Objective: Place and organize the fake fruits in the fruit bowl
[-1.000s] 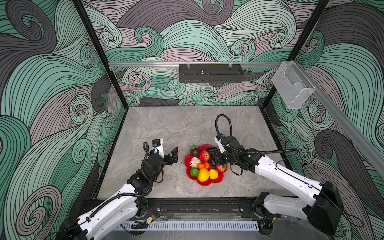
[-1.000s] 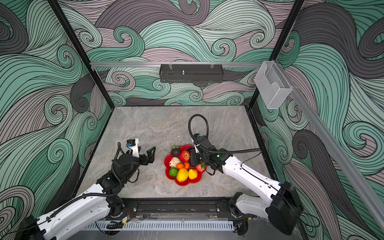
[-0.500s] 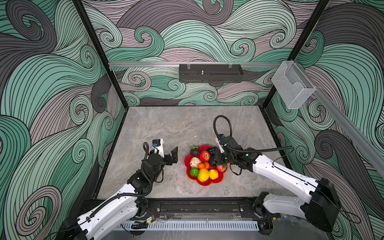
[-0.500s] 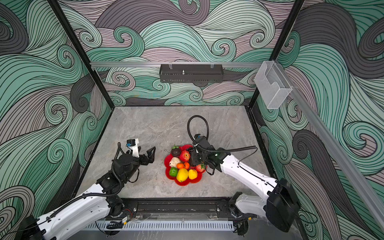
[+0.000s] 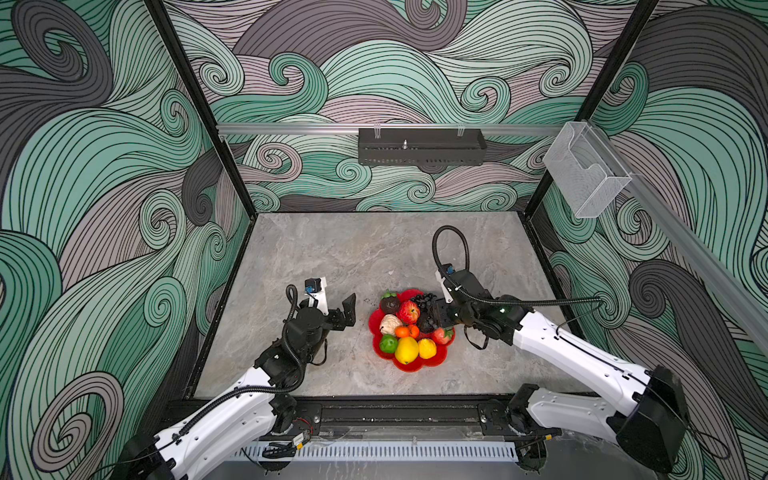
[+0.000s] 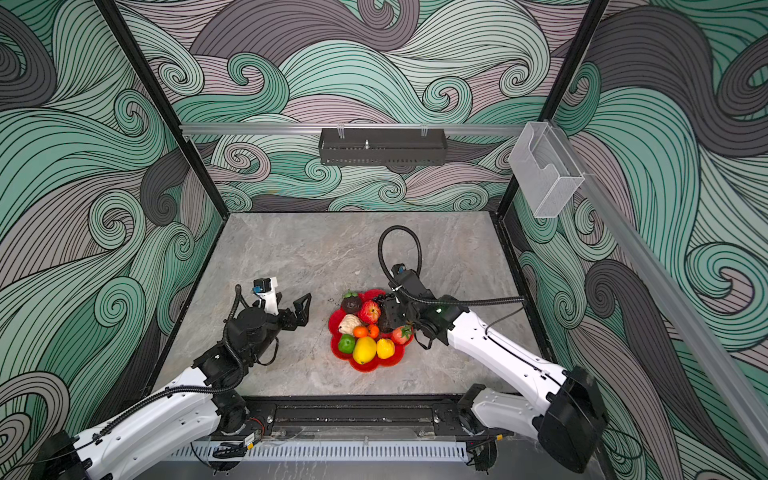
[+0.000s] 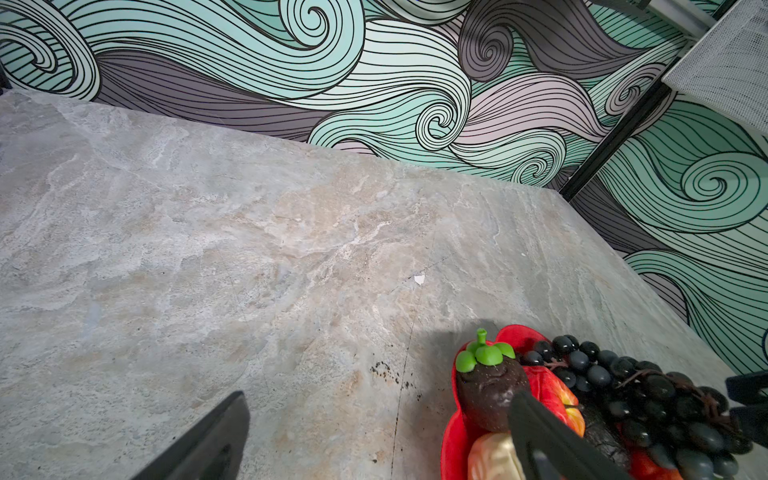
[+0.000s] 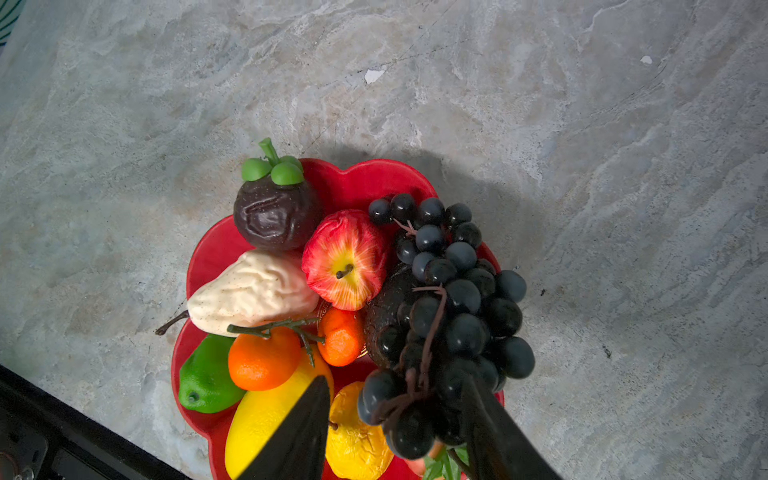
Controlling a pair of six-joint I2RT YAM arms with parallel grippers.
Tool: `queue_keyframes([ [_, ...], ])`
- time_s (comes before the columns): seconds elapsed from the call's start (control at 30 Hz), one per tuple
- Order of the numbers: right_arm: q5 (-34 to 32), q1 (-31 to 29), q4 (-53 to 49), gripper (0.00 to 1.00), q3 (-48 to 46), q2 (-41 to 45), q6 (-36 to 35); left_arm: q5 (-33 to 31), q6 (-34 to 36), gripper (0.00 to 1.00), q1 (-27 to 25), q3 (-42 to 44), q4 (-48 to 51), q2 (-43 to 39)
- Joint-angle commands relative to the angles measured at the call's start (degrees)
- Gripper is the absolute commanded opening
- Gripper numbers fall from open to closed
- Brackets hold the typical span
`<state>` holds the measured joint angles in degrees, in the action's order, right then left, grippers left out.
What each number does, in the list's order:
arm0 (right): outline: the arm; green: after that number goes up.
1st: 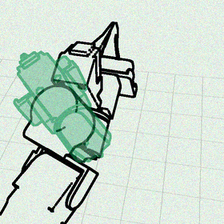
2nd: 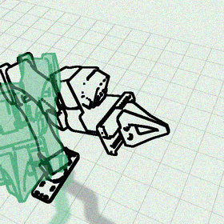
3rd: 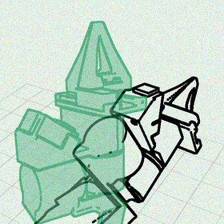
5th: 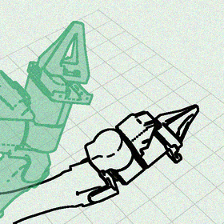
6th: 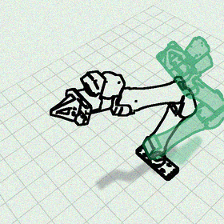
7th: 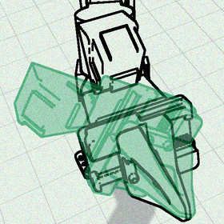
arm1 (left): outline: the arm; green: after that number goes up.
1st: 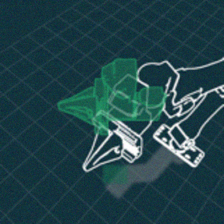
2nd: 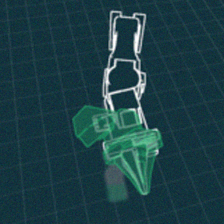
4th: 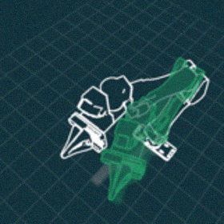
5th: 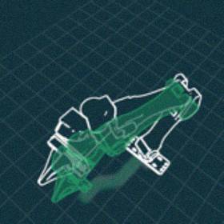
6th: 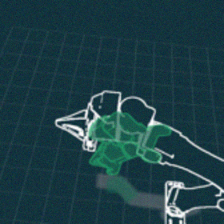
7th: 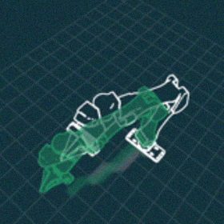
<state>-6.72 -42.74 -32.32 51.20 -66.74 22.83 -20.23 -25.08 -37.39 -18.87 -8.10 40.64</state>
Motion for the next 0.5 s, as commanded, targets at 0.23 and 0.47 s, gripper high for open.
queue_keyframes([
  [0.23, -8.2, 4.8, -2.6, 0.73, 3.0, 4.8, -5.7, -2.7, -0.4, 0.99, 1.4, -3.1, 0.4, 2.7],
  [0.47, -16.0, 22.6, 10.9, 0.92, -5.1, 6.3, -4.1, -25.5, 3.9, 0.99, 5.6, -11.1, 3.7, 11.9],
])
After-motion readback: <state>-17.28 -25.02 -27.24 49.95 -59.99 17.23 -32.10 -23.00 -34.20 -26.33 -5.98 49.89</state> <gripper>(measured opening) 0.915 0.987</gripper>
